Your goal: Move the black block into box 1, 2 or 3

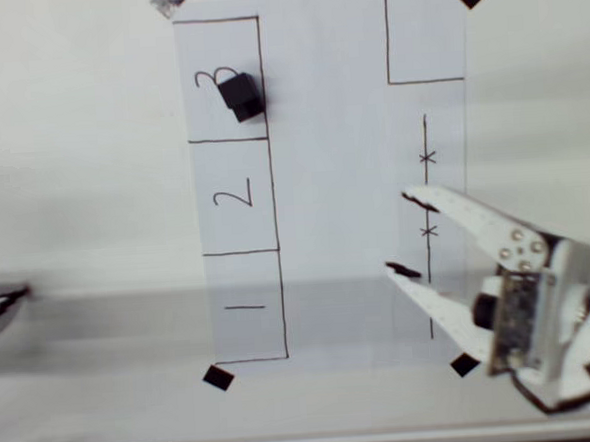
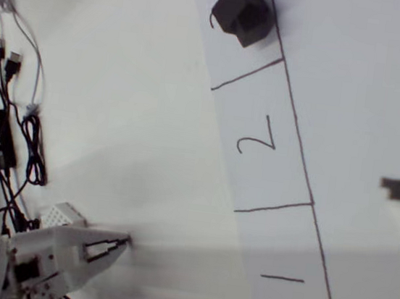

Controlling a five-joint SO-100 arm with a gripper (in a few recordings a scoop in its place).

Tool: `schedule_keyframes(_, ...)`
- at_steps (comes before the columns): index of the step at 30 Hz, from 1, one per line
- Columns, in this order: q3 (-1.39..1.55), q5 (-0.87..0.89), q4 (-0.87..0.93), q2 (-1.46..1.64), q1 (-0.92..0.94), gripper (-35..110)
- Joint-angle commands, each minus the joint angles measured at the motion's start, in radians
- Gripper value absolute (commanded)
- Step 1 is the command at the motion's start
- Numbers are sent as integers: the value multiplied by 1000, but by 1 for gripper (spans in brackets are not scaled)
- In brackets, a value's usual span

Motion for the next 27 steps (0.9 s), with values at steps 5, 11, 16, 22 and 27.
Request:
schedule_keyframes(5,304,-8,-25,410,-29,23)
schedule_keyframes(11,537,-14,-28,715,-64,23)
schedule_keyframes(16,663,-26,-28,871,-81,23)
schedule_keyframes(22,761,-55,-28,986,-89,23)
schedule_keyframes(27,831,-72,-28,1049,-92,23)
